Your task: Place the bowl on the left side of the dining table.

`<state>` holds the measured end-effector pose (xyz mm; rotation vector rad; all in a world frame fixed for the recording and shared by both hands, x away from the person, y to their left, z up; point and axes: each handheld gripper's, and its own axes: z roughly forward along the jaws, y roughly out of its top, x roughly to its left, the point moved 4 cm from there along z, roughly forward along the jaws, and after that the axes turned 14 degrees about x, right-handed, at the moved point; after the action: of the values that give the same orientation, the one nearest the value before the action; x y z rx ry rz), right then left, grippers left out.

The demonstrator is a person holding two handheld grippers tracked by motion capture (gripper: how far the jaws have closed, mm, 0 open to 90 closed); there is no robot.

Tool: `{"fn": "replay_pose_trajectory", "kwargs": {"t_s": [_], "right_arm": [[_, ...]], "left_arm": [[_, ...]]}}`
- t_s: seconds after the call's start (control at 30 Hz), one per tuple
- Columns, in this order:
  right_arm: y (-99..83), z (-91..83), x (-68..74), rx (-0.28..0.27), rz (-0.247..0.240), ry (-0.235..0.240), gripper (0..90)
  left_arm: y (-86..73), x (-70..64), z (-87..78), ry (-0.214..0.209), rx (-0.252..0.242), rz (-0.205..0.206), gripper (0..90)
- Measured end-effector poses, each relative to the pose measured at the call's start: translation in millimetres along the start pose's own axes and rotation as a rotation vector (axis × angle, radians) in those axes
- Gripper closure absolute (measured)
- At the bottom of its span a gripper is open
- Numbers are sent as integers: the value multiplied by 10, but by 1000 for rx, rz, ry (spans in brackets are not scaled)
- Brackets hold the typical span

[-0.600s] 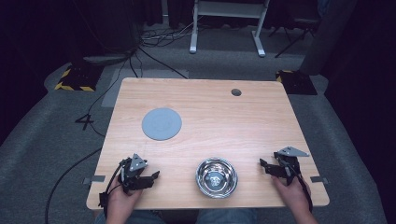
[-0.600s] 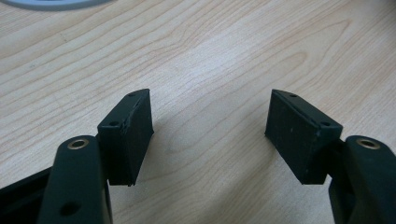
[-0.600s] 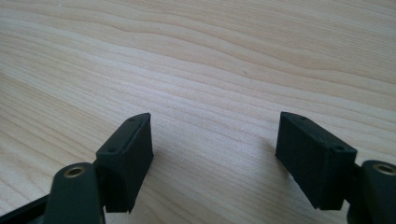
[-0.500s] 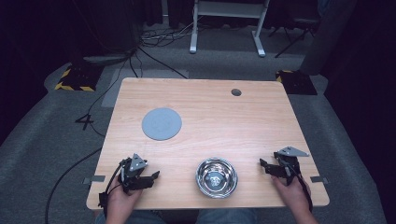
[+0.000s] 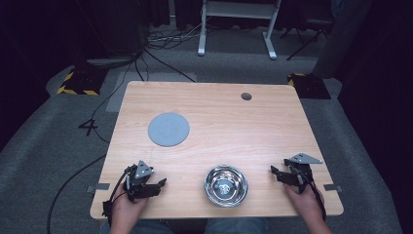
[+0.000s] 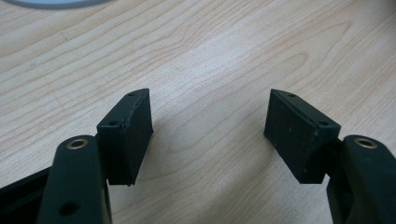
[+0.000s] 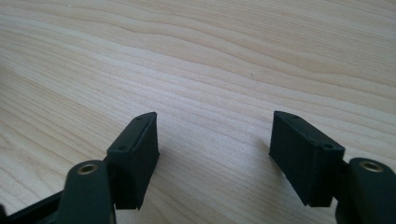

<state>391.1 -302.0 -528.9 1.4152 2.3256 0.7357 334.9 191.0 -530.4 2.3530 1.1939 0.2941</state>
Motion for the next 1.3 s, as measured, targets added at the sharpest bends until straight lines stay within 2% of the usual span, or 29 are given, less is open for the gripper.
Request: {"fn": "replay_pose_trajectory", "kwargs": {"t_s": [0.07,0.23,0.27,0.37,0.4,0.43,0.47,0.6,0.63,0.7,0.8,0.87,1.0,1.07,1.3], "right_arm": [[-2,-2,1,-6,-11,-1,385],[-2,-5,10,-7,-10,9,401],[-2,-5,10,-8,-10,9,401],[-2,-5,10,-7,-10,9,401],[-1,-5,11,-8,-9,9,401],[-1,-5,11,-8,-10,9,402],[-1,-5,11,-8,-10,9,402],[-2,-5,10,-7,-11,8,401],[-2,-5,11,-7,-11,8,401],[-3,-6,10,-6,-12,8,401],[-3,-8,8,-4,-14,8,401],[-3,-8,9,-4,-14,8,401],[-4,-8,9,-4,-14,7,401],[-4,-6,5,-5,-18,6,401],[-4,-7,5,-5,-18,6,400]], "left_arm": [[1,0,1,0,-1,0,323],[2,1,-7,-10,12,-13,318],[9,9,-13,-19,10,-28,318],[37,56,-59,-86,47,-75,322],[37,56,-59,-86,47,-75,324],[49,63,-73,-100,46,-91,348],[68,70,-132,-107,46,-83,366],[118,63,-236,-115,68,-82,375],[160,61,-292,-104,73,-101,382],[195,64,-349,-102,84,-100,388],[236,86,-434,-93,76,-103,393],[259,98,-479,-101,53,-118,394],[312,130,-547,-141,34,-138,410],[330,128,-555,-147,33,-139,409],[510,88,-610,-124,24,-99,409]]}}
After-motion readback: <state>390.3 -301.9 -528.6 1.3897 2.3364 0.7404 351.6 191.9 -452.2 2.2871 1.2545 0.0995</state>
